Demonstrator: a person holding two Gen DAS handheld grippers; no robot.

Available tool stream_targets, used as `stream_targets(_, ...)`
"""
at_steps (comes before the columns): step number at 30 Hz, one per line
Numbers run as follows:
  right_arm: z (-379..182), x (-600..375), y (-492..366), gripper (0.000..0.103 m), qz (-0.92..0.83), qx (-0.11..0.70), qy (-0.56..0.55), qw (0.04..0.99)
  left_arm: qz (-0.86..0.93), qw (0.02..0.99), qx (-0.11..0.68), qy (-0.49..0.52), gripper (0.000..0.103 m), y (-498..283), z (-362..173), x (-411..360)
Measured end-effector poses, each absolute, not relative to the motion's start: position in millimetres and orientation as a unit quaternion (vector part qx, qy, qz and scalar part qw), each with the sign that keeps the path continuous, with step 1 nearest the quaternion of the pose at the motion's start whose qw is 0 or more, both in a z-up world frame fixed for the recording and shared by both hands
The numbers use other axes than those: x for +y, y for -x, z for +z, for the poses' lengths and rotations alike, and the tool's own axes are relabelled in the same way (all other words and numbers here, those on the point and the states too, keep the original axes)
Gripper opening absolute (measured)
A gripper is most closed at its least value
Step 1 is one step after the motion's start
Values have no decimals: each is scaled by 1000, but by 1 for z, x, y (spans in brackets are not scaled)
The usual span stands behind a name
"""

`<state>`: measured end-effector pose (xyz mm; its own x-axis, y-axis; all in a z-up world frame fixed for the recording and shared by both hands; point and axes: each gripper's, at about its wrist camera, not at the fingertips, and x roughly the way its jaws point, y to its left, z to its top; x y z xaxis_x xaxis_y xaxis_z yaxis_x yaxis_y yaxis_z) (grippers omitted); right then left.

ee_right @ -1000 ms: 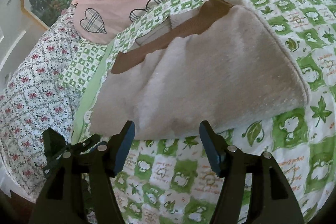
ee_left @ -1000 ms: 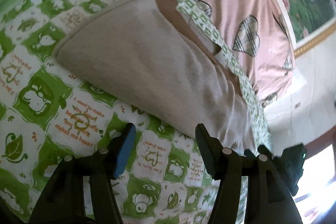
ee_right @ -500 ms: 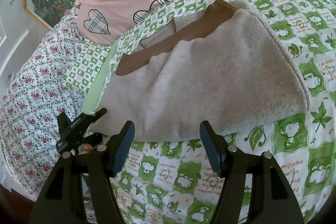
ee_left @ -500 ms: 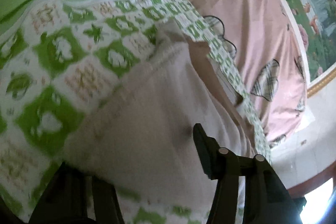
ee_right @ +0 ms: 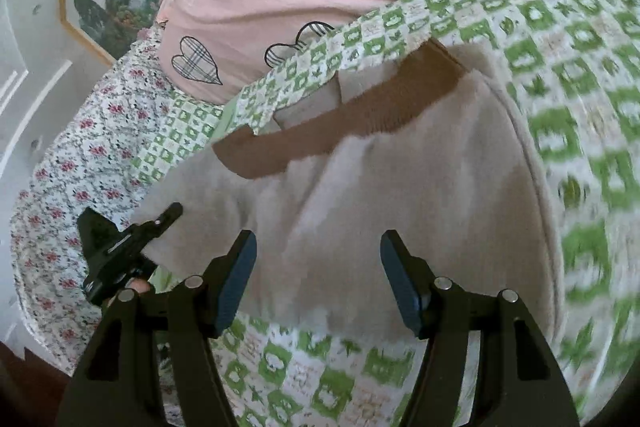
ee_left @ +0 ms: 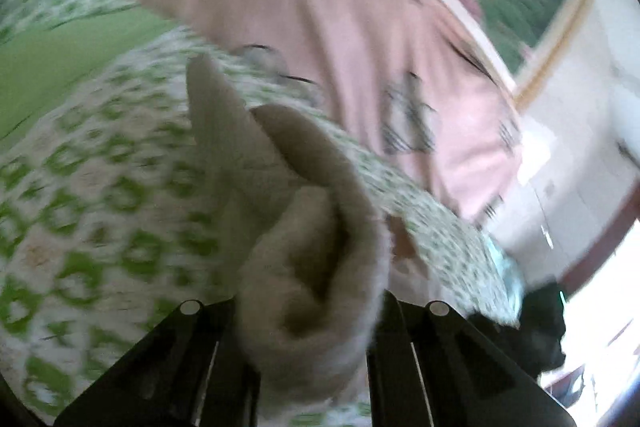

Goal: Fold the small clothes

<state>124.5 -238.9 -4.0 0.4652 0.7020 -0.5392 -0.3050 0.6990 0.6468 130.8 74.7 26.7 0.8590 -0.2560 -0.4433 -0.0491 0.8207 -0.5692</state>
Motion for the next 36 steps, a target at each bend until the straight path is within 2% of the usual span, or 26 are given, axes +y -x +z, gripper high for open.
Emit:
stream_targets(7, -7, -234, -176, 66, 357, 451, -283, 768, -113, 909, 319, 242, 6, -173, 5, 1)
stream_targets(10, -16, -215, -200, 70, 379, 470, -300, 738, -113, 907, 332, 235, 6, -180, -5, -9)
stream_targets(16, -35, -152, -249, 69, 402, 506, -284, 708, -109, 912, 332, 215, 6, -175, -6, -12)
stream_targets(18, -37, -128, -264, 50, 404, 508, -276, 709, -106, 916, 333, 199, 6, -171, -3, -15)
stream_targets(19, -37, -122, -268, 30, 399, 512, -269, 712, -102, 918, 334, 188, 6, -170, -1, -17)
stream_targets(20, -35, -117, -272, 20, 391, 513, -261, 718, -99, 920, 336, 178, 6, -171, 1, -19)
stream_targets(28, 32, -163, -260, 16, 394, 438, -182, 787, -164, 921, 320, 152, 7, -192, 29, -65)
stream_targets(32, 31, -204, -258, 16, 363, 434, -164, 808, -191, 911, 337, 142, 7, -213, 19, -111)
stream_targets(36, 5, -239, -258, 16, 324, 446, -148, 821, -204, 896, 370, 138, 8, -232, -5, -144)
